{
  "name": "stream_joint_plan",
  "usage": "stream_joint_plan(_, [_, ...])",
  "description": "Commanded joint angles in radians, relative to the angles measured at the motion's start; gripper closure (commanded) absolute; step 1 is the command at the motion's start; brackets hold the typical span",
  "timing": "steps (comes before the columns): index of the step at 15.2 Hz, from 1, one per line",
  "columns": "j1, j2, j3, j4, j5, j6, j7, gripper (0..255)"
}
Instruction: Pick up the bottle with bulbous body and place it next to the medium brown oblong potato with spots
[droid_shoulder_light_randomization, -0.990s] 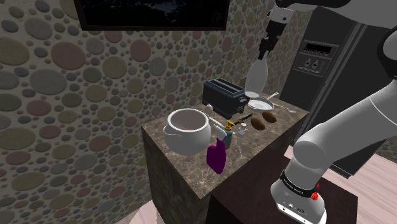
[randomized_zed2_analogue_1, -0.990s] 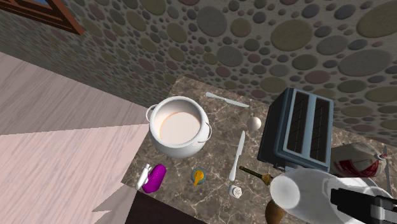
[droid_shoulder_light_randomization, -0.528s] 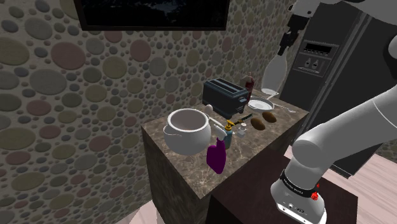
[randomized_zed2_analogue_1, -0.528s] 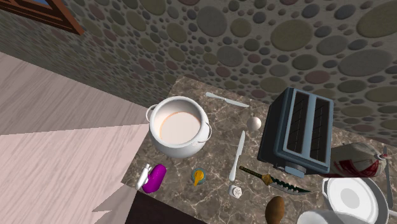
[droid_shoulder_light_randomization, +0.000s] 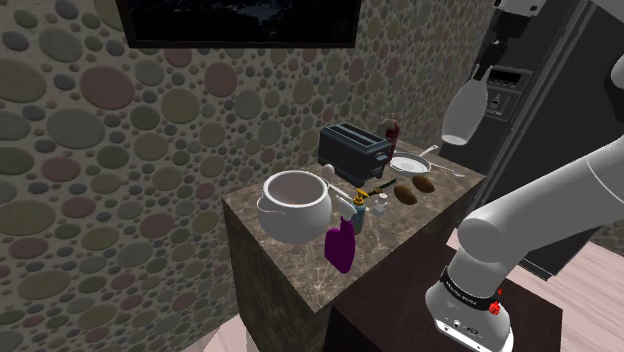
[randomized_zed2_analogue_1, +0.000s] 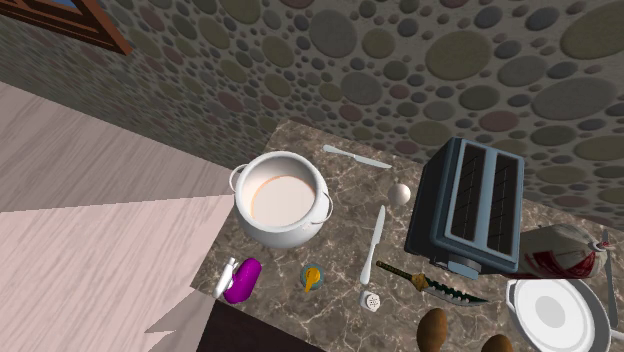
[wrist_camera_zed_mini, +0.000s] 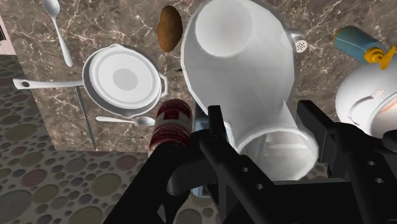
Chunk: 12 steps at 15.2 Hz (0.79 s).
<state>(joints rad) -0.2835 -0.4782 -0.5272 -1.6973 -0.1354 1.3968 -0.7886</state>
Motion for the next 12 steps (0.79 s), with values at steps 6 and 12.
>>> stream_joint_plan(6, [-0.016, -0.023, -0.043, -0.043, -0.023, 0.027, -0.054, 255])
stream_joint_plan(12, [-0.03, -0.067, -0.039, -0.162, -0.041, 0.105, -0.045, 255])
